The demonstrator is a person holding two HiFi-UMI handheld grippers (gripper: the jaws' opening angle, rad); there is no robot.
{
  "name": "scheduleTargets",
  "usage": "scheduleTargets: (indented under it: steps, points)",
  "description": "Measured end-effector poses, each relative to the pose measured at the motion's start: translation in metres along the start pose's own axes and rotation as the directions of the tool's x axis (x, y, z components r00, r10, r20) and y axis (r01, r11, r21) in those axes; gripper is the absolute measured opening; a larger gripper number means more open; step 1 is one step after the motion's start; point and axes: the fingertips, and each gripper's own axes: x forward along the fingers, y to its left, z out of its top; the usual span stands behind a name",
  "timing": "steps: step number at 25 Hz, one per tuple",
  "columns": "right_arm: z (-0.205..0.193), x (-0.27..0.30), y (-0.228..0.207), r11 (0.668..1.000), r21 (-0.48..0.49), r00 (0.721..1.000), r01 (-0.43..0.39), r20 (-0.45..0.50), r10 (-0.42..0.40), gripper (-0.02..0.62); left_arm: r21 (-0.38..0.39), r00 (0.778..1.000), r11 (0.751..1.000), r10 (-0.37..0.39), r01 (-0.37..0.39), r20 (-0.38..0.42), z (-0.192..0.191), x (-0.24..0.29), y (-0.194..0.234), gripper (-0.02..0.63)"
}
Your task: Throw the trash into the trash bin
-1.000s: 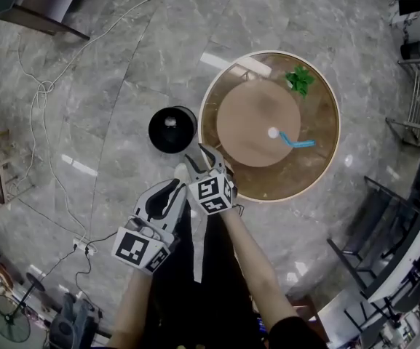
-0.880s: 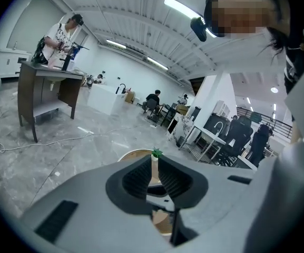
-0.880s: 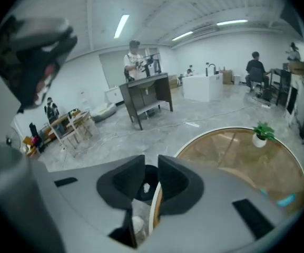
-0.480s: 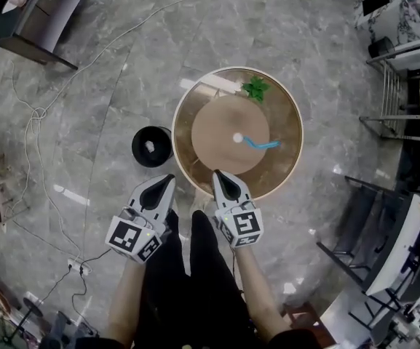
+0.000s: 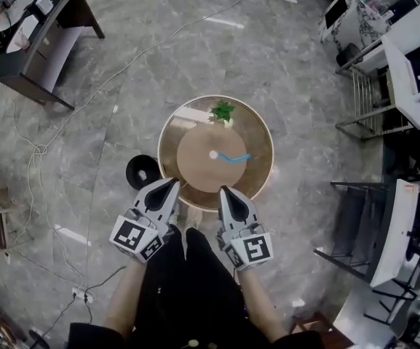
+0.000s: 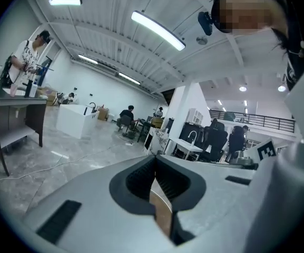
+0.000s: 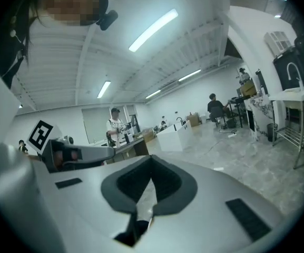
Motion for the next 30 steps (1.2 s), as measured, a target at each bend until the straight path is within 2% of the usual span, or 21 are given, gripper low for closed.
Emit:
scheduleTargets:
  steps: [8, 15, 24, 30]
  points:
    - [0.076, -0.070, 0.018, 0.994, -0.013, 0.982, 0.107, 0.160, -0.103, 0.003, 0.102, 0.993, 0.994, -0.047, 0.036, 0.108, 0.065, -0.025, -0.047, 0.006]
    - [0.115, -0.095, 0.026, 0.984, -0.044, 0.955, 0.174, 0.252, -0.157, 0.003, 0.155, 0.982, 0.987, -0.063, 0.035, 0.180, 0.103, -0.048, -0.062, 0.006]
    - [0.143, -0.104, 0.030, 0.972, -0.057, 0.926, 0.227, 0.321, -0.197, 0.003, 0.096, 0.976, 0.995, -0.025, 0.004, 0.215, 0.114, -0.058, -0.052, 0.006]
    - [0.146, -0.102, 0.025, 0.968, -0.051, 0.922, 0.245, 0.320, -0.216, 0.003, 0.103, 0.973, 0.995, -0.025, 0.001, 0.229, 0.122, -0.057, -0.048, 0.006]
